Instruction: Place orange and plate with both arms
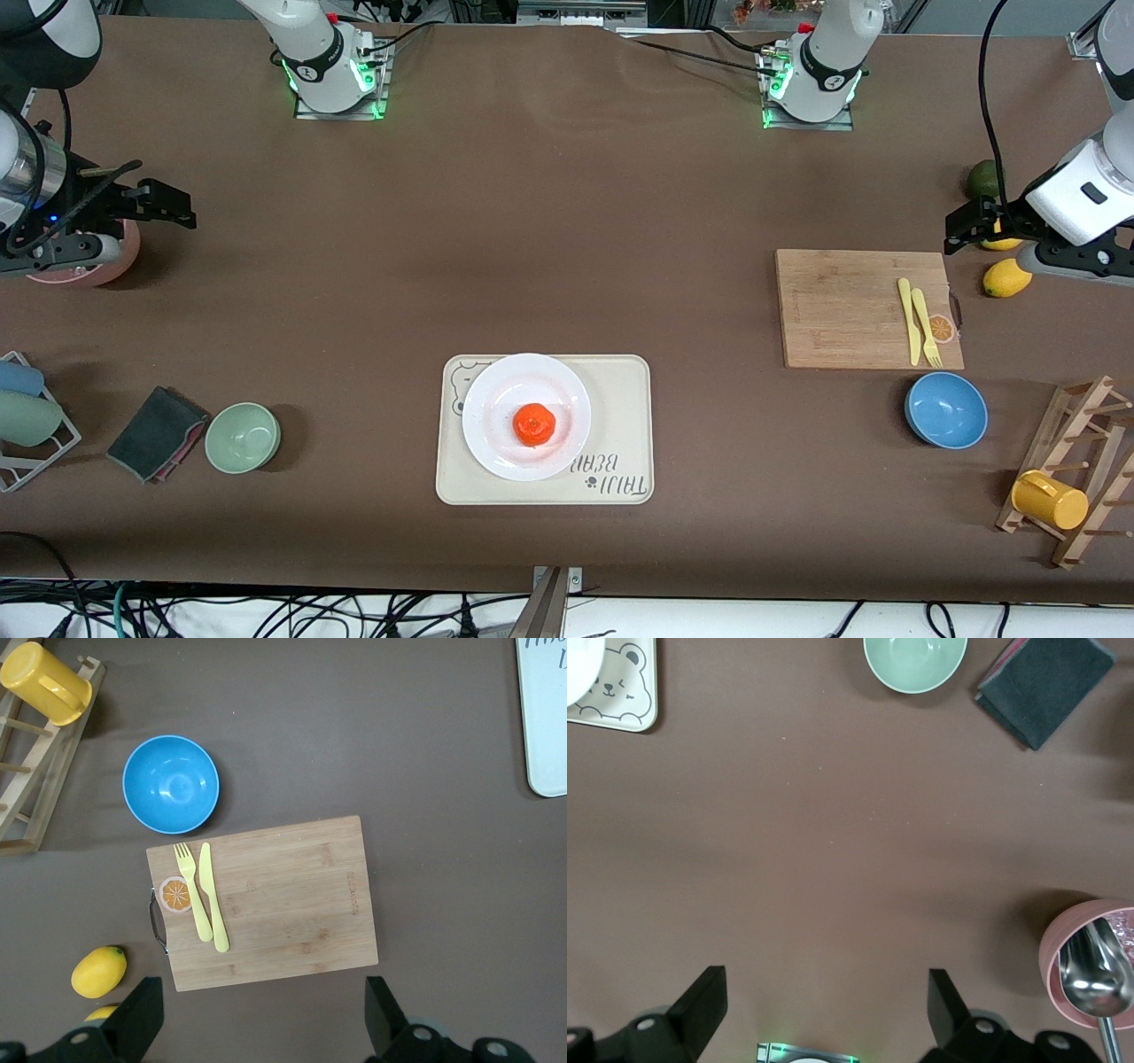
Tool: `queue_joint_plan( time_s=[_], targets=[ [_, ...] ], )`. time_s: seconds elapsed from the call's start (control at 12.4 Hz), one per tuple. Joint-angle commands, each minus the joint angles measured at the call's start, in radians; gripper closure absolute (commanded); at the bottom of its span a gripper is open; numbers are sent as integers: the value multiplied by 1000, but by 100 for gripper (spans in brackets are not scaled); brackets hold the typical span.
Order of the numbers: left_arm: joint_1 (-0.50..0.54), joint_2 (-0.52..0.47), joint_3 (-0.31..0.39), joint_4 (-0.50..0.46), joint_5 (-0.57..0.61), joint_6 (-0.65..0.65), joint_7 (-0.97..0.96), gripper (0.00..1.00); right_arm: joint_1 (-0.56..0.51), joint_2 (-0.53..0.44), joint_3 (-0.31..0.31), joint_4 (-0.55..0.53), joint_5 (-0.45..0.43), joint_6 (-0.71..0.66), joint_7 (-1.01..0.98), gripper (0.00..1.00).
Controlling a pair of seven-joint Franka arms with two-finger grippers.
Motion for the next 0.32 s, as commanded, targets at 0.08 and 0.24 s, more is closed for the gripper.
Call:
queue_joint_plan(
  time_s=[0.08,0.24],
  targets=[
    [1,-3,-2,-2,30,8,17,0,5,-17,3,18,-26,-16,20,0],
    [1,-3,-2,-2,30,8,17,0,3,-19,3,18,-32,-22,21,0]
  ],
)
